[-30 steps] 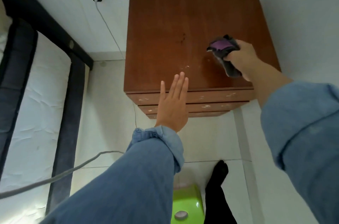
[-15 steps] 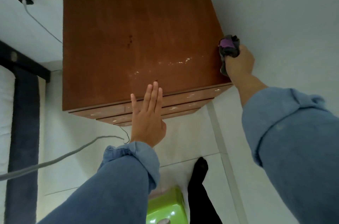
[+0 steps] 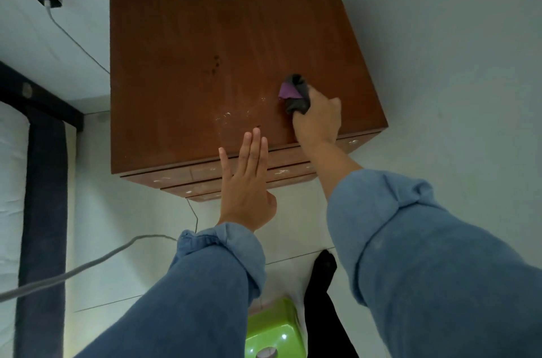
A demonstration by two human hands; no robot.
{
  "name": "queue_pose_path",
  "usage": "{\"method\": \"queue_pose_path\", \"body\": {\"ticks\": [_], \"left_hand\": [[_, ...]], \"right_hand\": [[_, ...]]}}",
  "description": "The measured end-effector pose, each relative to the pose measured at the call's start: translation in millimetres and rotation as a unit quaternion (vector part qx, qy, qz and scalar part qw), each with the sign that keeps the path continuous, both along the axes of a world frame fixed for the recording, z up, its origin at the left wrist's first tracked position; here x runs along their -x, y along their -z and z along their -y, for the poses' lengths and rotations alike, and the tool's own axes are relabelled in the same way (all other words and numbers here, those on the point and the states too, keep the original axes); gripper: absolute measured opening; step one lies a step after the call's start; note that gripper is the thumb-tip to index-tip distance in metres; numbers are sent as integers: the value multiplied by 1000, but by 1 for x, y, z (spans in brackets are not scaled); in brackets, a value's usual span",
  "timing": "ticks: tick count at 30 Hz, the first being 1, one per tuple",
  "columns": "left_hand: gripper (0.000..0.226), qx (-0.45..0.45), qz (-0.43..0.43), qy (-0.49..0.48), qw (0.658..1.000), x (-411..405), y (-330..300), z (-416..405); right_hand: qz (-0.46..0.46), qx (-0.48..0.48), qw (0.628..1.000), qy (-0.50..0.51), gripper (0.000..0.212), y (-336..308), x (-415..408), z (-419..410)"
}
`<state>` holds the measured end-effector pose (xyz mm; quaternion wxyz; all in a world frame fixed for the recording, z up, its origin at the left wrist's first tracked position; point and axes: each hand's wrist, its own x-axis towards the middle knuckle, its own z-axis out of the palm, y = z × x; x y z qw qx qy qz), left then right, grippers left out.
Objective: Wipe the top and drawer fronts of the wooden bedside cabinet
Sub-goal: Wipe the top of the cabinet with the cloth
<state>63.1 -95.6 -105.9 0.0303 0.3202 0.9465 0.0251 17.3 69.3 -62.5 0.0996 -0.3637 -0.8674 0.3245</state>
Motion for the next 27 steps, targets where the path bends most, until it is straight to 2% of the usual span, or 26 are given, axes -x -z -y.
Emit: {"method": "queue_pose_path", "body": {"ticks": [4, 7, 10, 13, 16, 18, 19, 20, 22, 27], "left_hand": [[92, -21, -14, -38, 999, 0, -4, 16], [82, -22, -26, -139, 990, 7, -11, 46], [88, -48, -21, -243, 969, 18, -13, 77], [106, -122, -10, -341, 932, 30, -12, 111], [106, -260, 46, -427, 865, 41, -15, 137], [81, -361, 108, -426, 823, 47, -16, 147], [60, -388, 124, -418, 812, 50, -15, 148], [50, -405, 123, -414, 806, 50, -15, 150], [53, -441, 137, -423, 780, 52, -11, 154], [58, -499, 188, -401, 745, 55, -2, 172]], "right_hand": [[10, -9, 1000, -26, 41, -2, -2, -5], [18, -17, 999, -36, 41, -3, -3, -4], [21, -34, 999, -19, 36, 1, -1, -1], [11, -44, 999, 4, 31, 2, 3, 7], [5, -44, 998, 36, 29, 0, 5, 20], [5, -51, 998, 45, 28, -1, 7, 32], [4, -54, 998, 41, 28, -1, 8, 40], [3, -55, 998, 30, 30, -2, 10, 51], [-4, -58, 998, 2, 35, 0, 15, 80], [-30, -57, 996, -69, 35, 6, 20, 166]]}}
